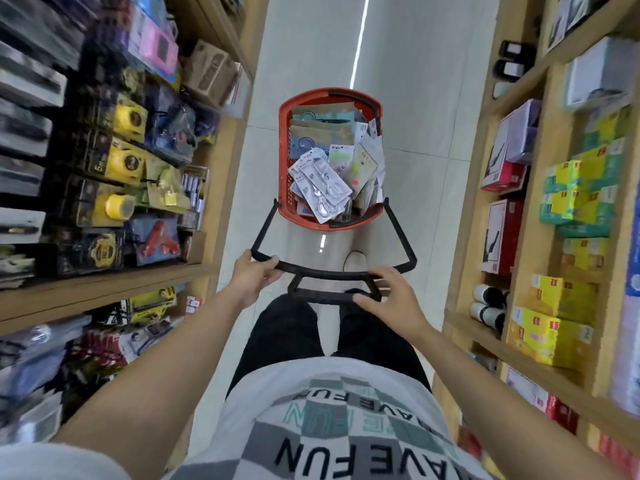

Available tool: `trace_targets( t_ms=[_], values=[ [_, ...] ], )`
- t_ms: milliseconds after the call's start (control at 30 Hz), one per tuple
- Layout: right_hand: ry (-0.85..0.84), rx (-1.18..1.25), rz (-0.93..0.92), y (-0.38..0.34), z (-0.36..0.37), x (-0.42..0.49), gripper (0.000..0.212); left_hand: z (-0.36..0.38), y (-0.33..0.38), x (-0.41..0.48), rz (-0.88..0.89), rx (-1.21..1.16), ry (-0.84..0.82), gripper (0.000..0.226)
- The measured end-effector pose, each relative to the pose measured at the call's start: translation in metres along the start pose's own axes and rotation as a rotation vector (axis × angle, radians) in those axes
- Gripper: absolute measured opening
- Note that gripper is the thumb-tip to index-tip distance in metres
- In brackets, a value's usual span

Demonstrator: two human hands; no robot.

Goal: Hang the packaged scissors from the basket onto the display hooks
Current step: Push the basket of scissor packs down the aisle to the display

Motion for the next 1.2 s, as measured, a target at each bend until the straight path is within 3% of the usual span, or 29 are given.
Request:
trace_targets(
  t_ms=[100, 167, 233, 300, 400, 467, 633, 867, 967, 1100, 1200],
  values=[
    [0.364, 0.117, 0.155, -0.007, -0.058, 0.035, 0.060, 0.016, 0.036, 0.021, -0.002, 0.002, 0.024, 0.022],
    [0.447, 0.267, 0.317, -0.005, -0.086, 0.062, 0.074, 0.027, 0.061, 0.031, -0.001, -0.012, 0.029, 0.028],
    [0.409, 0.563, 0.441, -0.005, -0.103, 0.093, 0.086, 0.036, 0.086, 0.046, 0.002, -0.052, 0.022, 0.041],
    [0.396, 0.855, 0.457, -0.020, -0.116, 0.122, 0.082, 0.041, 0.111, 0.061, -0.008, -0.067, 0.012, 0.050],
    [0.412, 1.018, 0.447, -0.047, -0.133, 0.156, 0.073, 0.043, 0.141, 0.085, -0.036, -0.035, 0.030, 0.045],
    [0.423, 1.053, 0.462, -0.058, -0.145, 0.176, 0.071, 0.050, 0.159, 0.104, -0.046, -0.009, 0.045, 0.041],
    [0.412, 1.064, 0.479, -0.097, -0.189, 0.240, 0.066, 0.071, 0.228, 0.143, -0.049, -0.096, 0.075, 0.072],
    [0.275, 1.161, 0.577, -0.158, -0.197, 0.334, 0.061, 0.048, 0.352, 0.207, -0.038, 0.063, 0.159, 0.040],
    [0.173, 1.181, 0.648, -0.194, -0.210, 0.371, 0.032, 0.047, 0.416, 0.234, 0.005, 0.141, 0.220, 0.038],
    [0.011, 1.165, 0.638, -0.235, -0.248, 0.431, 0.026, 0.053, 0.484, 0.271, 0.003, 0.218, 0.339, 0.024],
    [-0.011, 1.146, 0.625, -0.262, -0.291, 0.471, 0.012, 0.075, 0.529, 0.294, -0.026, 0.215, 0.377, 0.028]
  ],
)
Point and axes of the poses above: each hand's wrist, its own x-axis towards the middle knuckle, its own z-axis out of the palm, y = z × x, the point moved 3 cm from there along x, towards the middle knuckle, and after that the axes turned 12 degrees about -y, right-handed, at the moved point
